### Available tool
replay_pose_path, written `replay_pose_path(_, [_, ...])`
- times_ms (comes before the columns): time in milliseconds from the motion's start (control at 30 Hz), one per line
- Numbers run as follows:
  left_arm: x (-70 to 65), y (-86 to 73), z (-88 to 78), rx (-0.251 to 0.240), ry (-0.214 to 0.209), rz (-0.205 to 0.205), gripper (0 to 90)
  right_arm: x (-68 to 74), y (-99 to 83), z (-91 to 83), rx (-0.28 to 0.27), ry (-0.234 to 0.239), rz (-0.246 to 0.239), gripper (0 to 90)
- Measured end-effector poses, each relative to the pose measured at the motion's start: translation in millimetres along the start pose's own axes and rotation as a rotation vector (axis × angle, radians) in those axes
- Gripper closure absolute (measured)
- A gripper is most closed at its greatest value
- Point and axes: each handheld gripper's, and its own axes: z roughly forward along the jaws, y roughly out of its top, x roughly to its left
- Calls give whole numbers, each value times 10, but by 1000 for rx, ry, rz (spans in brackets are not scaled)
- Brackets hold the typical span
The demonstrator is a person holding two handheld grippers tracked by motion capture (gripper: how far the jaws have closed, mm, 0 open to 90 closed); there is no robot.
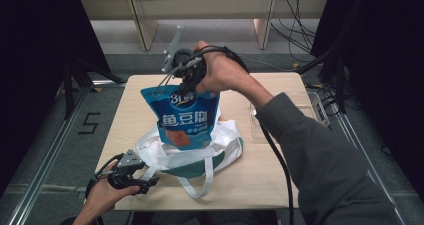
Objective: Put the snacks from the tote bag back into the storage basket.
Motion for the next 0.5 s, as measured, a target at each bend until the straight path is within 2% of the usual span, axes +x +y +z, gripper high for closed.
replay_pose_path(33, [3,1,2,1,-1,1,238,-6,3,-63,-1,-4,-4,900])
replay_pose_path(67, [4,1,3,1,0,0,238,10,2,-169,5,-9,13,900])
replay_pose_path(100, [6,0,4,2,1,0,239,10,-3,-244,0,-28,5,900])
replay_pose_path(233, [6,1,4,4,2,1,239,13,-103,-498,9,-62,30,900])
replay_pose_path(433, [12,5,7,8,7,14,237,-33,-390,-723,33,-98,46,900])
replay_pose_path(500, [10,6,8,6,6,12,237,-31,-509,-770,50,-111,85,900])
